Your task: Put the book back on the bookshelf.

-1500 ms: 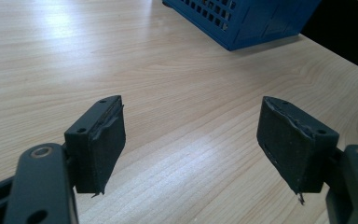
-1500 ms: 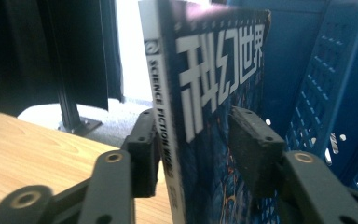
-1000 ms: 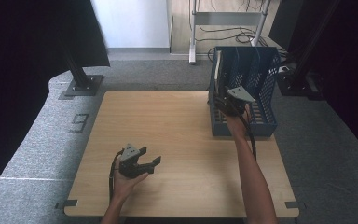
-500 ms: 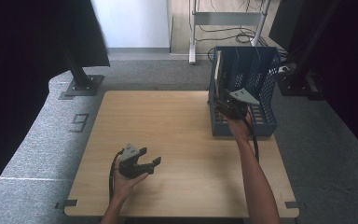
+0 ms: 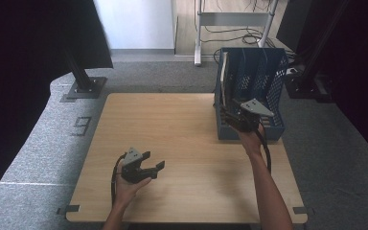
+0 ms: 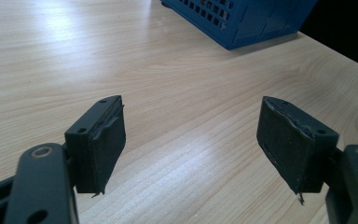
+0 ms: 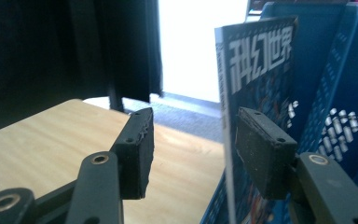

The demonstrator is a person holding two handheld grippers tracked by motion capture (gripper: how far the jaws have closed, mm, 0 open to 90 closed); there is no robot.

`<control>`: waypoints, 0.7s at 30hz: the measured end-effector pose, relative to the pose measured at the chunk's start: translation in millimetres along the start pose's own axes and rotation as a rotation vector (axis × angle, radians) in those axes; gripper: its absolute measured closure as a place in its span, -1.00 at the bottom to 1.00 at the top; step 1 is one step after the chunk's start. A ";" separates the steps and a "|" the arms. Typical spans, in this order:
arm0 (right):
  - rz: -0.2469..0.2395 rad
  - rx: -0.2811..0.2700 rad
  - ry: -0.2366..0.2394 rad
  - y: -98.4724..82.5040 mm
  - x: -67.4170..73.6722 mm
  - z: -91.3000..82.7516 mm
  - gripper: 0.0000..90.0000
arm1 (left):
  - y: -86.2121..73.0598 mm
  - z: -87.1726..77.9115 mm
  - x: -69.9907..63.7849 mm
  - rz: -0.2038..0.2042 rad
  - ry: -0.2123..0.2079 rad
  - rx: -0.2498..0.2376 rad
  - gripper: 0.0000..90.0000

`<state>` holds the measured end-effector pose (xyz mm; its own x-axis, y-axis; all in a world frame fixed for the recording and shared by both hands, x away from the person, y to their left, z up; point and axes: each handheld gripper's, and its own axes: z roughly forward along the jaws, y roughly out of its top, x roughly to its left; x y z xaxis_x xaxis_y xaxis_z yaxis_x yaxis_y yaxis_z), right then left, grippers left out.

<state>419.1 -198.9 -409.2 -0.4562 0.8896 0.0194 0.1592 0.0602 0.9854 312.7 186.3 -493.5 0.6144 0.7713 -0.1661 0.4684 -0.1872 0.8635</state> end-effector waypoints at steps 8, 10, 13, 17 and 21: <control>-0.029 0.031 0.027 -16.2 11.4 -23.8 0.03 | -0.7 0.0 1.4 -0.006 0.002 0.004 -0.47; -0.036 0.033 0.032 -21.7 14.4 -30.3 0.03 | -0.8 0.3 1.0 -0.002 0.001 0.007 -0.47; -0.028 0.045 0.046 -32.2 17.5 -40.3 0.03 | -1.0 0.5 0.6 0.000 0.004 0.009 -0.47; -0.002 0.054 0.067 -49.0 20.2 -54.2 0.03 | -2.2 1.8 0.7 -0.001 0.006 0.015 -0.47; 0.011 0.068 0.084 -65.4 22.8 -65.6 0.03 | -3.2 3.3 0.2 0.000 0.005 0.021 -0.47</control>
<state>340.8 -212.2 -462.1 -0.5259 0.8492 0.0468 0.2219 0.0839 0.9715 313.4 185.1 -497.8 0.6114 0.7741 -0.1639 0.4815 -0.1996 0.8534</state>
